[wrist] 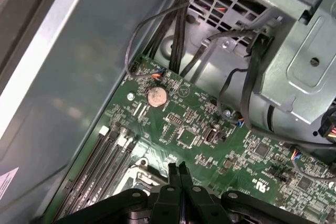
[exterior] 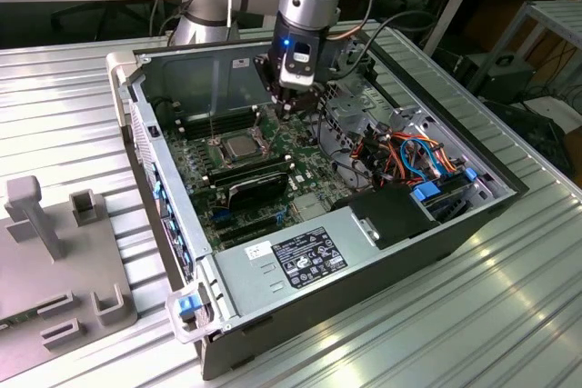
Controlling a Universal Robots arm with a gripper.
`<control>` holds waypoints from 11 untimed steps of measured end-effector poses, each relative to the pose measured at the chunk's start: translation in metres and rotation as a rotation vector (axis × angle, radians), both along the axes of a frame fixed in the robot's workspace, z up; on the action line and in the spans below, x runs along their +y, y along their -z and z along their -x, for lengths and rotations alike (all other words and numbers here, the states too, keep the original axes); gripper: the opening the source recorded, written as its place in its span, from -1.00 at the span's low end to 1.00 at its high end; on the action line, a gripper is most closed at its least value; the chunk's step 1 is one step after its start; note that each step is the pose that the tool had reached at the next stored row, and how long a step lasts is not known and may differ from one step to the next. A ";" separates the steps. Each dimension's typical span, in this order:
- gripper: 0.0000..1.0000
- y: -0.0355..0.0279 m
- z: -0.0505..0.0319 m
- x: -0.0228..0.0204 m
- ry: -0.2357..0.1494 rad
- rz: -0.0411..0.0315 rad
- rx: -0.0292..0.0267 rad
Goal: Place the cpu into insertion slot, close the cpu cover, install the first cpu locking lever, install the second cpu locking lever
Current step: 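Close the cpu cover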
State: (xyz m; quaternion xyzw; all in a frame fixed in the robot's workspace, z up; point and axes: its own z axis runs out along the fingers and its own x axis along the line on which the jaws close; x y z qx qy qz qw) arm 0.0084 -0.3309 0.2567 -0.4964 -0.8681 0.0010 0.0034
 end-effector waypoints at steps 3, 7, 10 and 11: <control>-0.79 0.0000 0.0065 0.0003 -0.001 -0.0009 0.0005; -0.79 0.0000 0.0152 0.0008 -0.001 -0.0026 0.0015; -0.79 0.0000 0.0195 0.0011 -0.002 -0.0038 0.0023; -0.79 0.0000 0.0212 0.0012 -0.002 -0.0043 0.0028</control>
